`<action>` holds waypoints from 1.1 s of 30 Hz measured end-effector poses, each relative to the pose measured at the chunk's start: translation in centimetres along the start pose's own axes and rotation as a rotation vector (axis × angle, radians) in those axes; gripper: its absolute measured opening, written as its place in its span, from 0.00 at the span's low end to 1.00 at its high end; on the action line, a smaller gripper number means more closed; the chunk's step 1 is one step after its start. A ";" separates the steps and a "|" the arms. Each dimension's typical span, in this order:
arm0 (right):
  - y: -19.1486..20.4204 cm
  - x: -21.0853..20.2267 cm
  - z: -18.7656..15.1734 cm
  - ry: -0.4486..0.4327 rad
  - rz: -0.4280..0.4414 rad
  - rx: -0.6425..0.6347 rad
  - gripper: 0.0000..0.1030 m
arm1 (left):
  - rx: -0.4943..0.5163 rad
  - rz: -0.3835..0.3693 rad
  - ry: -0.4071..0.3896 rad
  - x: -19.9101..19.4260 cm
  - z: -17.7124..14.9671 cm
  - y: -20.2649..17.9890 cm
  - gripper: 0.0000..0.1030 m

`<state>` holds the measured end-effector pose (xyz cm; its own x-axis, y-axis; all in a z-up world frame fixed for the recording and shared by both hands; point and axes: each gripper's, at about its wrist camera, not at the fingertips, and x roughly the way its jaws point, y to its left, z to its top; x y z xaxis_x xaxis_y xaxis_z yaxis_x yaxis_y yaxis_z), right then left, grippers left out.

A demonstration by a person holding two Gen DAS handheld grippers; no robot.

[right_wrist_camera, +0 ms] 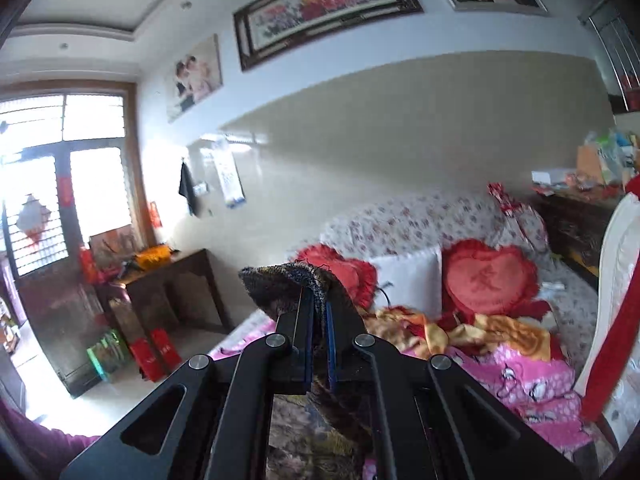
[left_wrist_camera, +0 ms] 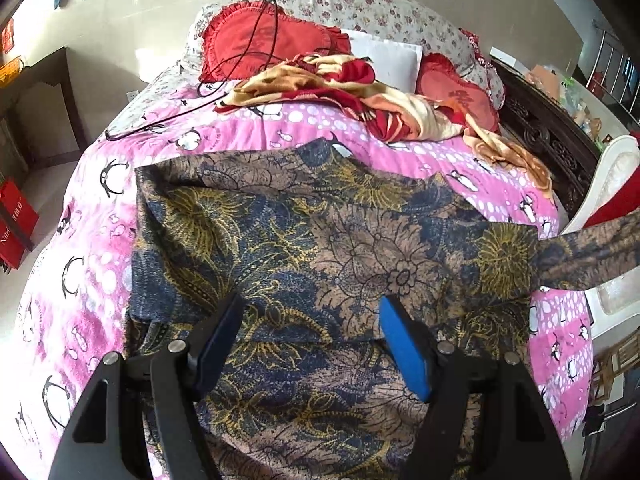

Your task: Fold small clothes

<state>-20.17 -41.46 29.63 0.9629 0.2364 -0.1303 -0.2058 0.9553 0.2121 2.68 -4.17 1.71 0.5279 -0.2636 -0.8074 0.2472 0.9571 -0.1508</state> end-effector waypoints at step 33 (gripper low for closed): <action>15.1 42.0 -28.0 0.973 0.664 -0.165 0.02 | -0.111 -0.023 -0.087 -2.4 -0.6 11.1 0.81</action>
<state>12.28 -12.17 0.22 0.1366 0.6613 -0.7375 -0.7029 0.5893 0.3983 3.70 7.14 1.60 0.5927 -0.2900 -0.7514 0.1712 0.9570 -0.2342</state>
